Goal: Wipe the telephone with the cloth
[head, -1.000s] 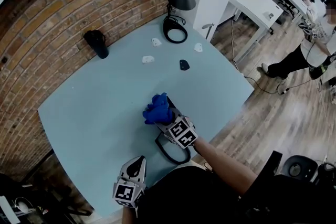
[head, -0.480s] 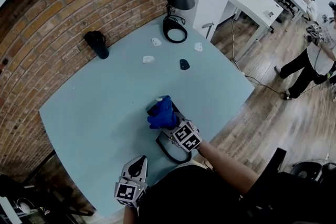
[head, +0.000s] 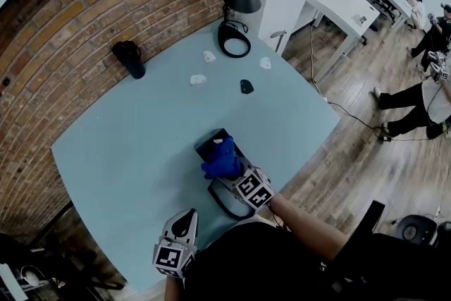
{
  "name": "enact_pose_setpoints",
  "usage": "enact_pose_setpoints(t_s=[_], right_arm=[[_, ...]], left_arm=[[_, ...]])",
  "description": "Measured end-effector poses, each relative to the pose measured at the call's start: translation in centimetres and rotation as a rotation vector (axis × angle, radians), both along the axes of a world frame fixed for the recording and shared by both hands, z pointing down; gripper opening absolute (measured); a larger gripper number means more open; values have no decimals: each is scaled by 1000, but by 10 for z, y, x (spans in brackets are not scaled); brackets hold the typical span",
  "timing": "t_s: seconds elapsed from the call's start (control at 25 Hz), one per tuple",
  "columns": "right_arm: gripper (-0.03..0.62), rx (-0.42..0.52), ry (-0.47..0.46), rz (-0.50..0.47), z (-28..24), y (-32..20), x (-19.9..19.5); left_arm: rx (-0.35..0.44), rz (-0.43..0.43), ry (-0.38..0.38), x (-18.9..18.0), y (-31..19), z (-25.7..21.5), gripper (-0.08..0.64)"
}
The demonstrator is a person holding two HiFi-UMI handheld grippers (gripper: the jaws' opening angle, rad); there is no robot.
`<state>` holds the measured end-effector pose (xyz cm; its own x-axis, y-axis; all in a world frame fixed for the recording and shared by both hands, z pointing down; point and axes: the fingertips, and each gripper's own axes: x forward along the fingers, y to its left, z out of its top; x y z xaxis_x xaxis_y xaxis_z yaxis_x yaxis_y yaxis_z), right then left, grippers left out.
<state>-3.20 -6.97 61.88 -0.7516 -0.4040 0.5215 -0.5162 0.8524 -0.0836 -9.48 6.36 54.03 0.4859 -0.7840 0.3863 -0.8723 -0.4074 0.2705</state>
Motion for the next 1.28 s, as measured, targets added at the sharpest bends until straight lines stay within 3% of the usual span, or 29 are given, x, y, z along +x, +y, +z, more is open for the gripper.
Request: enact_pose_setpoints(t_s=[1.28], right_arm=[[206, -88, 94, -43, 35, 51, 39]], left_arm=[[-23, 14, 25, 2, 3, 7, 0]])
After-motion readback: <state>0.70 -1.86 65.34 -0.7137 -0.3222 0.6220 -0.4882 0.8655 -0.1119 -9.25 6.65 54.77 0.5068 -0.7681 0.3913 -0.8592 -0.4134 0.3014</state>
